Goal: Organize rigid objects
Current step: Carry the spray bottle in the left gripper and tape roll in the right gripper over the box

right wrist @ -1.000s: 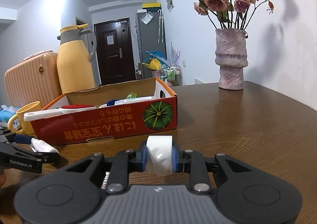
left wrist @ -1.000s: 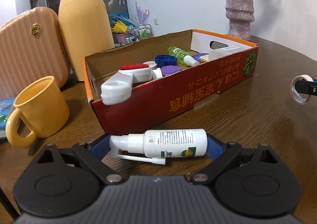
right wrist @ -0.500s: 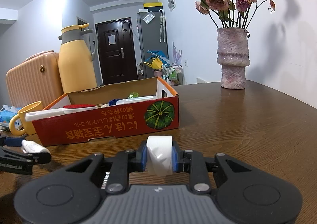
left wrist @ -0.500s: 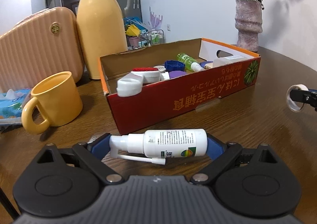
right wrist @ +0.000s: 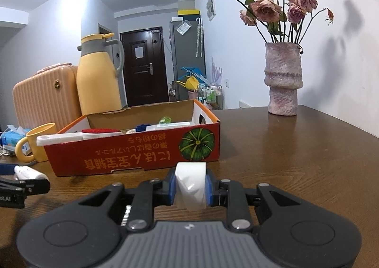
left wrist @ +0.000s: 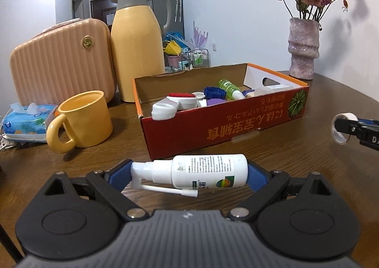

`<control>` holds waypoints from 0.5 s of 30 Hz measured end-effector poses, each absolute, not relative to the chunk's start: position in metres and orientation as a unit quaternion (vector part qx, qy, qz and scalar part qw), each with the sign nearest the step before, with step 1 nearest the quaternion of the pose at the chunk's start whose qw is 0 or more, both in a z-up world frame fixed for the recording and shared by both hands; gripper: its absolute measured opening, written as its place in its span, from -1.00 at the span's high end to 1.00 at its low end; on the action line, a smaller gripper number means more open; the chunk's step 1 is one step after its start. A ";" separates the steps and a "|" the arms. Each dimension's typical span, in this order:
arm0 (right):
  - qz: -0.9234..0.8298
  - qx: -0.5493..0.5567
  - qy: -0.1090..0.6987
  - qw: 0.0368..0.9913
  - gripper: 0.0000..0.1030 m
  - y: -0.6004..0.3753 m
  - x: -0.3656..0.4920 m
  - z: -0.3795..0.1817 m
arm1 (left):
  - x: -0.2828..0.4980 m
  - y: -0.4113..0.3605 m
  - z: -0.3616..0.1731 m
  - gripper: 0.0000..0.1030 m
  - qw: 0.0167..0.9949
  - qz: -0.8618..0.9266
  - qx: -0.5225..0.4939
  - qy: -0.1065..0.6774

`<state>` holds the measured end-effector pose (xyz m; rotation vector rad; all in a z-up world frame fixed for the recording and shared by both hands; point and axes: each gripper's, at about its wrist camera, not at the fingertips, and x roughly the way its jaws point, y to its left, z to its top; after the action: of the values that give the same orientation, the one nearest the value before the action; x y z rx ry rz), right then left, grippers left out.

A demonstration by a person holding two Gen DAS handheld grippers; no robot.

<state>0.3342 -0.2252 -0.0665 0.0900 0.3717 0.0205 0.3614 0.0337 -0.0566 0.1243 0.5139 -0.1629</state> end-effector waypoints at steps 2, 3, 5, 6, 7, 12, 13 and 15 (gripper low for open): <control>0.013 0.043 0.181 0.982 0.55 -0.224 0.333 -0.065 | 0.358 0.032 -0.055 -0.89 0.962 -0.080 0.058 0.253; 0.015 0.042 0.178 0.983 0.55 -0.223 0.333 -0.065 | 0.356 0.031 -0.054 -0.89 0.963 -0.080 0.056 0.251; 0.019 0.040 0.174 0.984 0.55 -0.222 0.332 -0.064 | 0.352 0.029 -0.052 -0.89 0.965 -0.077 0.053 0.246; 0.021 0.040 0.172 0.984 0.55 -0.221 0.332 -0.063 | 0.350 0.028 -0.050 -0.89 0.966 -0.075 0.051 0.243; 0.024 0.041 0.169 0.984 0.55 -0.221 0.331 -0.063 | 0.349 0.027 -0.049 -0.89 0.967 -0.072 0.048 0.240; 0.038 0.042 0.152 0.987 0.55 -0.218 0.328 -0.060 | 0.341 0.022 -0.043 -0.89 0.972 -0.059 0.038 0.226; 0.040 0.041 0.152 0.987 0.55 -0.217 0.328 -0.060 | 0.340 0.020 -0.042 -0.89 0.972 -0.055 0.037 0.224; 0.046 0.039 0.150 0.987 0.55 -0.216 0.328 -0.059 | 0.339 0.018 -0.040 -0.89 0.973 -0.052 0.032 0.224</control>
<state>0.3280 -0.2156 -0.0595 0.0785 0.3010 0.0920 0.3394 0.0180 -0.0404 0.0641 0.4527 -0.1045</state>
